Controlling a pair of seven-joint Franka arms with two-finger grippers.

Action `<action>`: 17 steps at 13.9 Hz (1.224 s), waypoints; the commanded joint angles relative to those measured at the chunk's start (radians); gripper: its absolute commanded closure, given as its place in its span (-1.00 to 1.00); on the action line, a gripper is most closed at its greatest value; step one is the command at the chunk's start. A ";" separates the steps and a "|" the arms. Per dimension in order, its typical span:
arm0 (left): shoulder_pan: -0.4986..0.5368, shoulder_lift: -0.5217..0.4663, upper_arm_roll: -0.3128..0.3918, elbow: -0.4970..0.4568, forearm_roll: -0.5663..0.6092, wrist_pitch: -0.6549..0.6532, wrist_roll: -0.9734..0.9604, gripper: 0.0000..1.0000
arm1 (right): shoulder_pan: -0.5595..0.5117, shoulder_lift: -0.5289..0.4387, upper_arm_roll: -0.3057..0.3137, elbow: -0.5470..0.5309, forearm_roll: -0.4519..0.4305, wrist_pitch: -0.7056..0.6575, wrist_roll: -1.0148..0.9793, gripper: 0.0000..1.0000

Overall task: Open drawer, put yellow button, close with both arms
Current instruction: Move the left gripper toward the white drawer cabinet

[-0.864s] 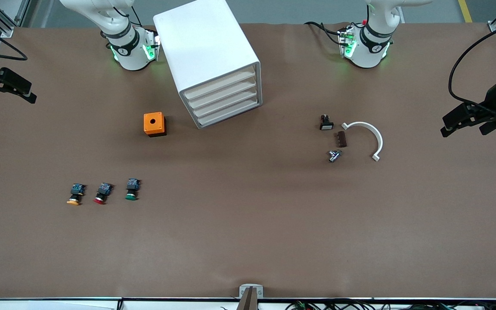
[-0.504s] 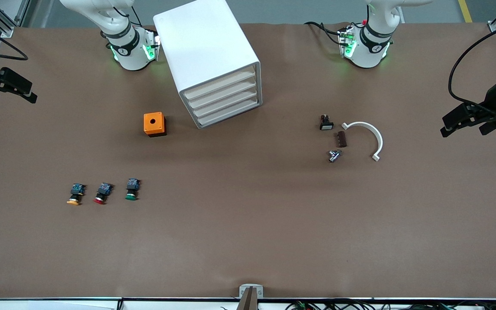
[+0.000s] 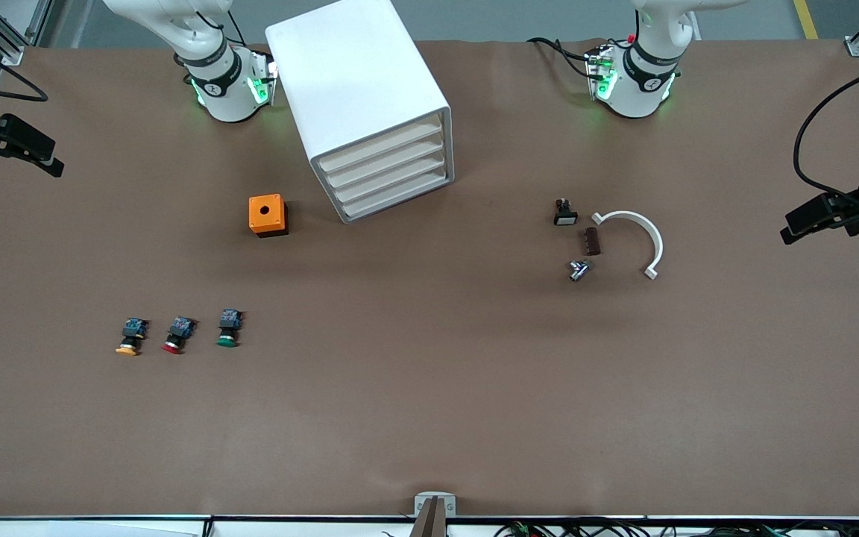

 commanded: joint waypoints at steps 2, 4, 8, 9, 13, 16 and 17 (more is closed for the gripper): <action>-0.002 0.061 -0.009 0.013 0.024 -0.048 -0.047 -0.99 | 0.003 -0.021 0.006 -0.021 0.009 0.007 0.013 -1.00; -0.017 0.101 -0.022 0.013 0.022 -0.056 -0.110 -0.99 | -0.004 -0.021 0.003 -0.021 0.009 0.003 0.013 -1.00; -0.099 0.144 -0.030 0.022 0.015 -0.075 -0.269 -0.99 | 0.000 -0.017 0.004 -0.021 -0.002 0.002 0.015 -1.00; -0.132 0.162 -0.032 0.025 0.010 -0.091 -0.347 -0.99 | 0.000 -0.017 0.004 -0.021 -0.003 0.002 0.015 -1.00; -0.246 0.237 -0.030 0.068 -0.187 -0.154 -0.663 -0.99 | 0.003 -0.017 0.004 -0.020 -0.038 0.002 0.013 -1.00; -0.336 0.337 -0.032 0.111 -0.286 -0.183 -1.034 -0.99 | 0.003 -0.017 0.004 -0.020 -0.043 -0.001 0.013 -1.00; -0.373 0.367 -0.035 0.117 -0.289 -0.186 -1.138 -0.99 | 0.002 -0.017 0.004 -0.020 -0.041 -0.001 0.013 -1.00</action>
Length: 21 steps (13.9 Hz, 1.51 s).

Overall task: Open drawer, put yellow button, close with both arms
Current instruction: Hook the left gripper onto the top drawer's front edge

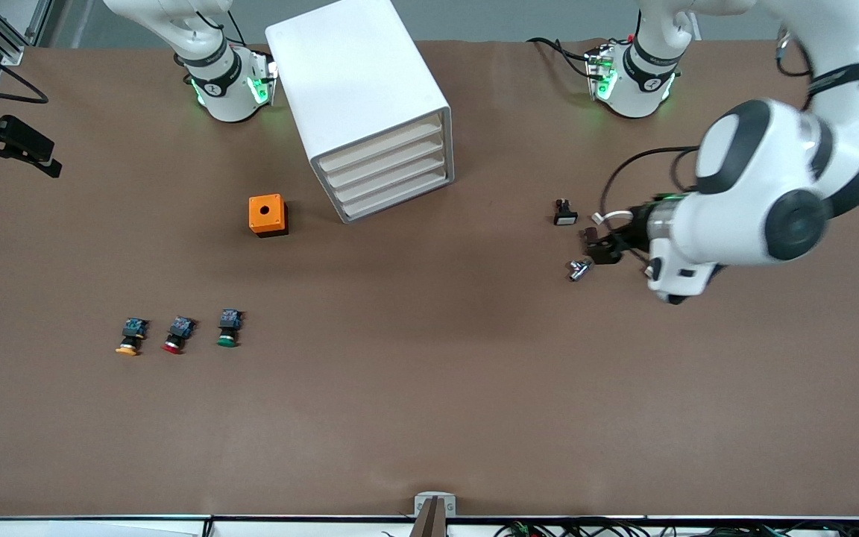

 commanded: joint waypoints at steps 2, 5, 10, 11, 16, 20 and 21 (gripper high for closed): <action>-0.105 0.151 0.002 0.119 -0.095 -0.062 -0.346 -0.99 | 0.001 -0.017 0.002 -0.017 -0.015 0.005 0.015 -1.00; -0.138 0.232 0.004 0.170 -0.256 -0.065 -0.577 -0.99 | 0.012 -0.017 0.005 -0.017 0.002 0.011 0.016 -1.00; -0.140 0.333 -0.001 0.207 -0.515 -0.072 -0.959 -0.99 | 0.021 -0.017 0.004 -0.015 0.023 0.018 0.015 -1.00; -0.140 0.347 -0.005 0.206 -0.560 -0.104 -1.015 -0.99 | 0.021 -0.015 0.004 -0.015 0.023 0.016 0.015 -1.00; -0.143 0.424 -0.053 0.201 -0.727 -0.129 -1.254 -0.47 | 0.016 -0.012 0.001 0.003 0.023 0.007 0.013 -1.00; -0.152 0.478 -0.100 0.183 -0.747 -0.129 -1.261 -0.02 | 0.016 0.009 0.001 0.018 0.011 0.005 0.004 -1.00; -0.155 0.478 -0.108 0.167 -0.747 -0.129 -1.261 -0.02 | 0.013 0.012 0.001 0.015 0.012 0.005 0.006 -1.00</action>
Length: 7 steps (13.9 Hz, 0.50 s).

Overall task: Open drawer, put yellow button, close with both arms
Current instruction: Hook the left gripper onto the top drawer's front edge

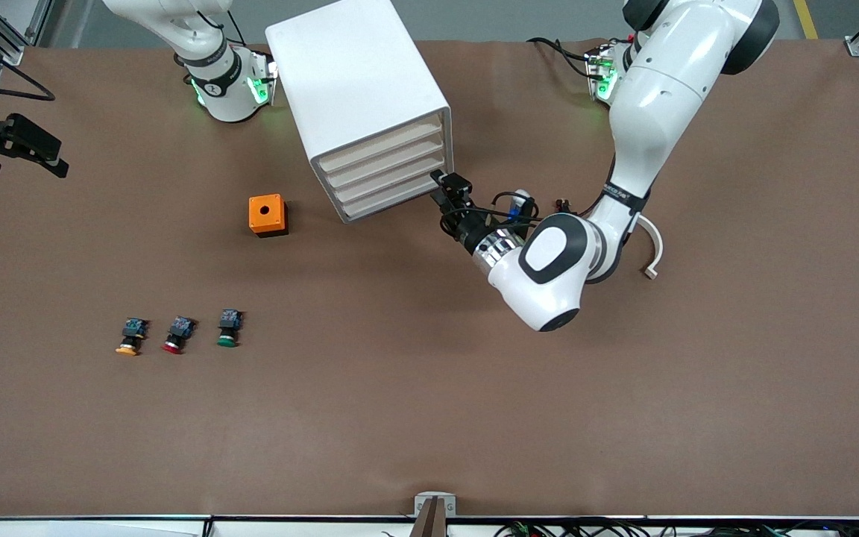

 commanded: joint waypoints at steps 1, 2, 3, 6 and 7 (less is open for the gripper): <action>-0.008 0.019 -0.029 -0.015 -0.023 -0.018 -0.024 -0.02 | -0.002 0.046 -0.001 0.011 0.004 -0.003 0.003 -1.00; -0.015 0.022 -0.045 -0.027 -0.024 -0.018 -0.026 -0.02 | 0.001 0.061 -0.001 0.007 -0.004 0.009 -0.025 -1.00; -0.017 0.022 -0.064 -0.032 -0.024 -0.018 -0.027 -0.02 | -0.011 0.077 -0.002 0.016 0.004 0.020 -0.058 -1.00; -0.035 0.022 -0.095 -0.039 -0.024 -0.018 -0.044 -0.02 | -0.052 0.228 -0.009 0.036 0.005 0.032 -0.066 -1.00; -0.044 0.022 -0.095 -0.039 -0.024 -0.018 -0.043 -0.02 | -0.086 0.250 -0.007 0.045 0.010 0.047 -0.067 -1.00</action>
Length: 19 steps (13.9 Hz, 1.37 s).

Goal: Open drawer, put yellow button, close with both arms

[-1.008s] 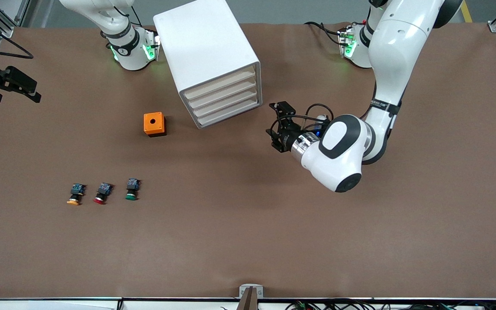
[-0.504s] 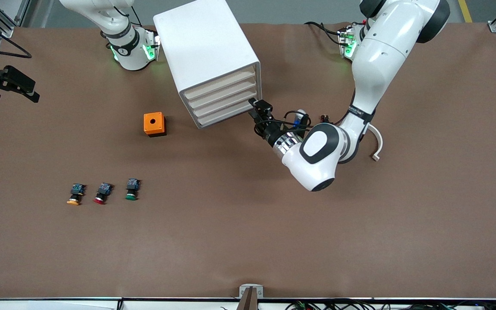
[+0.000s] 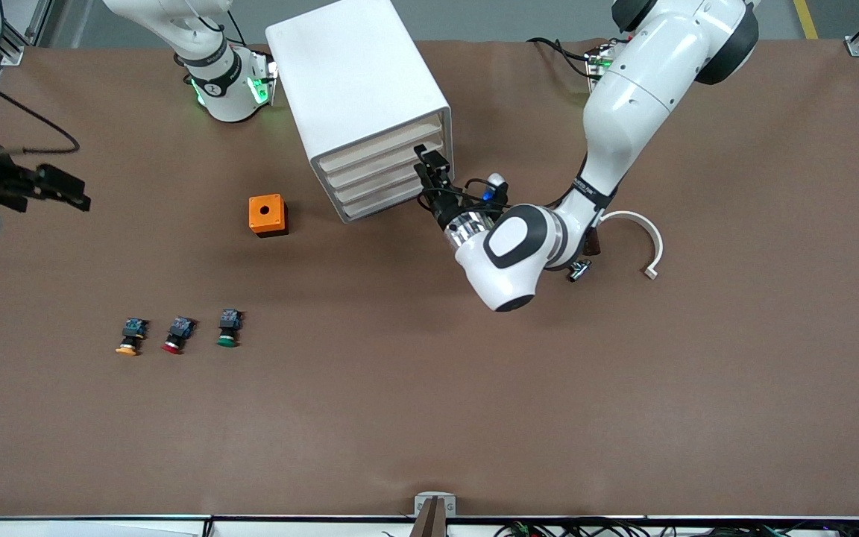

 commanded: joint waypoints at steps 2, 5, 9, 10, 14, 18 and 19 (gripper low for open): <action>-0.033 -0.007 0.000 -0.030 -0.022 -0.009 -0.016 -0.02 | -0.070 0.107 0.004 0.042 -0.002 0.077 -0.036 -1.00; -0.056 -0.007 0.000 -0.047 -0.020 -0.007 -0.016 0.09 | -0.102 0.156 0.004 -0.001 -0.002 0.189 -0.035 -1.00; -0.092 -0.007 0.000 -0.058 -0.017 -0.009 -0.010 0.39 | -0.123 0.152 0.002 -0.186 -0.004 0.433 -0.027 -1.00; -0.098 -0.004 0.000 -0.058 -0.014 -0.007 -0.008 0.43 | -0.133 0.153 0.002 -0.247 -0.004 0.528 -0.027 -1.00; -0.093 0.002 0.003 -0.057 -0.008 -0.003 -0.004 0.58 | -0.146 0.236 0.002 -0.321 -0.004 0.748 -0.027 -1.00; -0.086 0.002 0.009 -0.055 -0.010 -0.001 -0.018 0.78 | -0.177 0.356 0.002 -0.321 -0.004 0.881 -0.029 -1.00; -0.084 0.002 0.012 -0.057 -0.010 -0.001 -0.018 0.80 | -0.188 0.382 0.004 -0.321 -0.002 0.904 -0.030 -1.00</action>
